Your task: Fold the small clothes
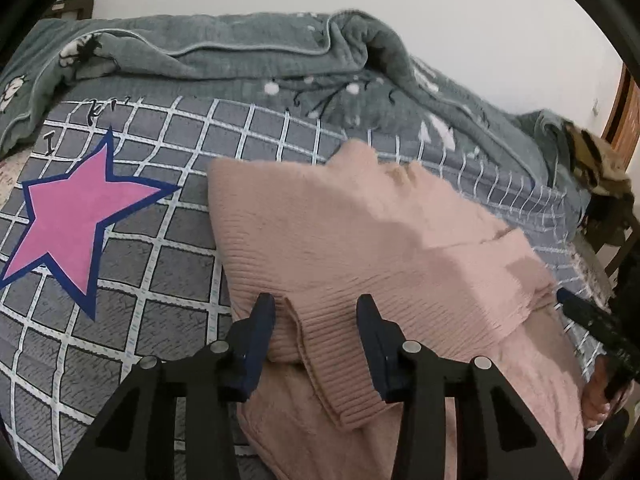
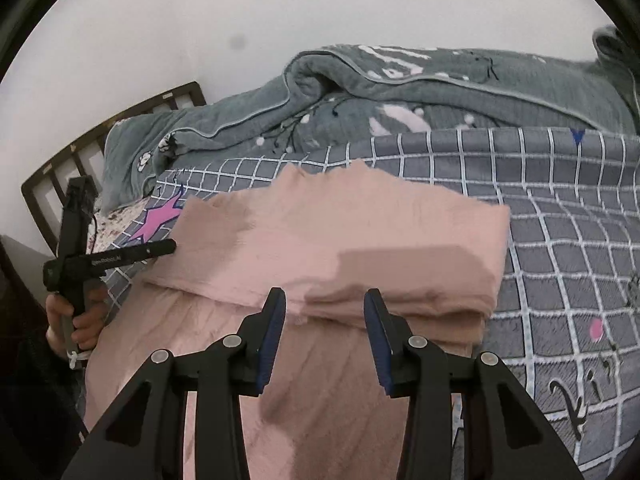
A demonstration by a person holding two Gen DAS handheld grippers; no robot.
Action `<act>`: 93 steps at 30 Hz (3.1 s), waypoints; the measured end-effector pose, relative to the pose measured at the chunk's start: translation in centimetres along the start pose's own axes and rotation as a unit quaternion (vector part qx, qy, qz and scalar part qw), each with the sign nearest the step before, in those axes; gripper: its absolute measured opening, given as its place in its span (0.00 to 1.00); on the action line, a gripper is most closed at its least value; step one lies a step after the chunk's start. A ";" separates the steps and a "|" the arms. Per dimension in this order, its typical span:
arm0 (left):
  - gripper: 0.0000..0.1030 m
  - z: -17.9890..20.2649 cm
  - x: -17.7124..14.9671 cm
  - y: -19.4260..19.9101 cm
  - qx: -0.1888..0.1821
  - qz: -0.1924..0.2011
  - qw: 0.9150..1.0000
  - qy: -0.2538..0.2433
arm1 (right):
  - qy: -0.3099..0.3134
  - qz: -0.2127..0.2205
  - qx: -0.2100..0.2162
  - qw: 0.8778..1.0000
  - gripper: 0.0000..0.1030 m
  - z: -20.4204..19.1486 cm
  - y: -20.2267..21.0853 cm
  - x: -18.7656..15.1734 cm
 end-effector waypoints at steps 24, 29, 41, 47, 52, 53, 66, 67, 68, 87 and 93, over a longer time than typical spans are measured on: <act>0.10 -0.2 4.9 -2.3 0.087 0.069 0.993 -0.026 | -0.030 0.043 -0.126 0.991 0.52 4.9 0.4 1.5; 0.25 -1.1 3.7 -2.5 0.088 0.039 0.995 0.001 | -0.039 0.013 -0.136 0.990 0.52 5.4 -0.3 0.9; 0.76 0.9 2.2 2.2 0.124 0.084 0.987 -0.060 | 0.005 0.039 -0.146 0.988 0.53 3.9 3.2 1.5; 0.76 1.2 1.3 4.4 0.127 0.099 0.985 -0.061 | -0.006 0.061 -0.159 0.985 0.53 3.5 4.8 2.4; 0.76 1.7 0.5 6.1 0.119 0.107 0.985 -0.060 | -0.026 0.063 -0.156 0.985 0.53 3.1 5.8 2.6; 0.76 1.7 0.4 6.3 0.118 0.107 0.985 -0.059 | -0.026 0.063 -0.153 0.986 0.53 2.8 6.1 2.6; 0.76 0.4 -2.9 13.1 0.092 0.134 0.987 0.018 | -0.037 0.046 -0.138 0.989 0.53 1.0 12.5 -3.1; 0.76 0.5 -3.6 13.9 0.084 0.132 0.987 0.025 | -0.039 0.047 -0.137 0.989 0.53 0.8 12.9 -3.7; 0.76 0.6 -4.1 14.3 0.080 0.130 0.988 0.029 | -0.042 0.047 -0.134 0.989 0.53 0.6 13.5 -4.3; 0.62 4.1 -17.6 20.0 0.034 0.028 0.999 -0.005 | -0.031 0.018 -0.104 0.994 0.44 -3.3 19.0 -12.9; 0.42 3.9 -18.0 19.3 0.047 0.018 0.999 -0.009 | -0.036 0.003 -0.098 0.995 0.44 -3.7 18.3 -13.9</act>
Point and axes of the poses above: each gripper's, at about its wrist camera, not at the fingertips, and y roughly against the way its jaws point, z to its right, x to its top, the point moved 7 cm from there along -y, roughly the way its jaws point, and after that the axes turned 13 degrees about z, right-handed, at the moved point
